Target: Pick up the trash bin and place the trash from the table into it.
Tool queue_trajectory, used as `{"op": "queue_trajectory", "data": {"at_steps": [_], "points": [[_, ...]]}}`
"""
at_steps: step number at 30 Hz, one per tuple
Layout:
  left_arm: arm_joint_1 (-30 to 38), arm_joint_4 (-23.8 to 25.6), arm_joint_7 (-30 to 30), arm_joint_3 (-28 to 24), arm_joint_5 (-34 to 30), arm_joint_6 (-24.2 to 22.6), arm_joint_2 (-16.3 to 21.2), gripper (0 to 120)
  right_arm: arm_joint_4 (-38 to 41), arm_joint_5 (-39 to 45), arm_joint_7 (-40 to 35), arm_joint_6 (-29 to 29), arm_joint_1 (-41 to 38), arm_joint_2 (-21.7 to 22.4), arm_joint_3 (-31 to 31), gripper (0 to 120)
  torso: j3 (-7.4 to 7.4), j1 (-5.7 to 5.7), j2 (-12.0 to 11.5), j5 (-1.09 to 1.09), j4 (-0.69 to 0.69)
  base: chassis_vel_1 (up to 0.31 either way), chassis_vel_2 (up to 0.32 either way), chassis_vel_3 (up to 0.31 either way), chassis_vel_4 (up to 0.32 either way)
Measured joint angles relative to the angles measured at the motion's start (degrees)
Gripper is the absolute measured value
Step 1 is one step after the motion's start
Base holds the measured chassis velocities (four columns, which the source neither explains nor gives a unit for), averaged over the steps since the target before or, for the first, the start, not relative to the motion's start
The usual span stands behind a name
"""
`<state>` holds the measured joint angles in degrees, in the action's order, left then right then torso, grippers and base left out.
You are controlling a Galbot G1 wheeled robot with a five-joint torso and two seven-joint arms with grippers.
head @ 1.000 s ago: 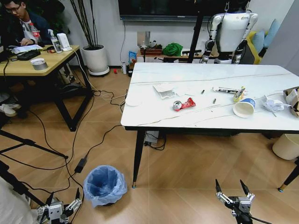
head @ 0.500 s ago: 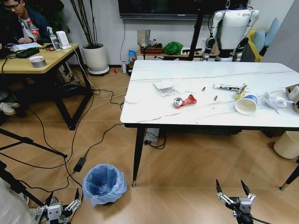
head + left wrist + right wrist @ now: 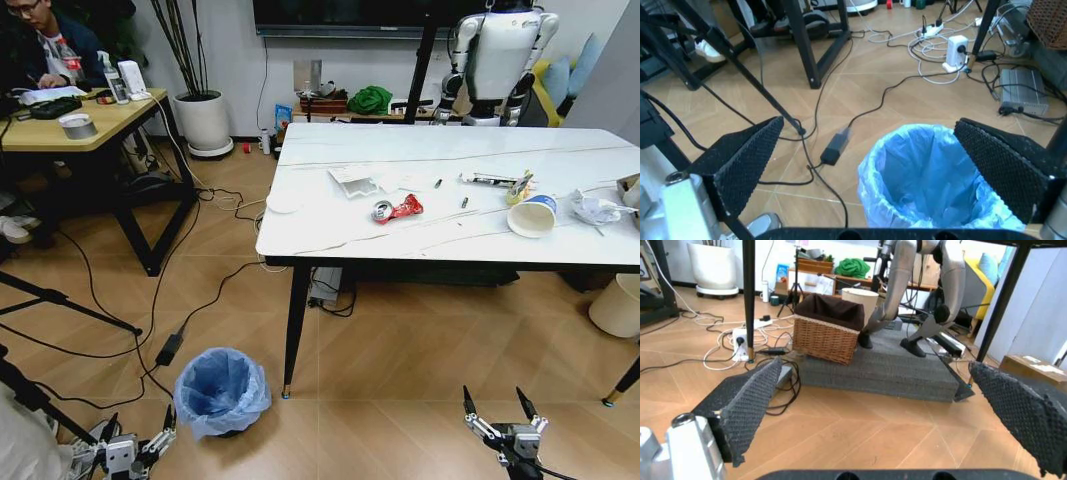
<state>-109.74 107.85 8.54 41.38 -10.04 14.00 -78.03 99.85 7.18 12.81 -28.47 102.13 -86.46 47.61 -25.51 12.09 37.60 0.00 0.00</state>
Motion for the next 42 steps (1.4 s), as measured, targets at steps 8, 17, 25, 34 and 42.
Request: {"op": "queue_trajectory", "data": {"at_steps": [8, 17, 25, 34, 42], "points": [[0.0, 0.0, 0.0, 0.0, 0.1, -0.1, -0.1, 100, -0.2, 0.0, 0.0, -0.1, -0.2, 0.0, 0.0, 100, 1.14, -0.82, -2.0, 0.00, 0.00, 0.000, 0.000, 0.000, 0.000], [0.0, -0.1, 0.0, 0.1, 0.1, -0.2, 0.2, 100, -0.5, -0.7, 0.4, -0.2, -0.6, -1.2, -0.3, 100, 2.41, -1.62, -4.0, 0.00, 0.00, 0.000, 0.000, 0.000, 0.000], [0.1, -0.2, 0.0, -0.1, 0.3, -0.4, 0.2, 100, -0.9, -0.9, 0.4, -0.4, -0.6, -0.8, -0.2, 100, 3.56, -2.38, -6.0, 0.00, 0.00, 0.000, 0.000, 0.000, 0.000], [-0.1, -0.2, 0.0, -0.2, 0.8, -0.4, 0.2, 100, -1.2, -1.3, 0.5, -0.4, -1.1, -1.7, -0.5, 100, 4.76, -3.08, -7.8, -0.01, 0.00, 0.000, 0.000, 0.000, 0.000], [-0.4, -0.1, -0.1, -0.1, 1.4, -0.4, 0.1, 100, -2.6, -2.1, 0.5, -1.3, -1.7, -2.7, -0.9, 100, 6.20, -3.82, -10.0, 0.00, 0.00, 0.000, 0.000, 0.000, 0.000]]}}
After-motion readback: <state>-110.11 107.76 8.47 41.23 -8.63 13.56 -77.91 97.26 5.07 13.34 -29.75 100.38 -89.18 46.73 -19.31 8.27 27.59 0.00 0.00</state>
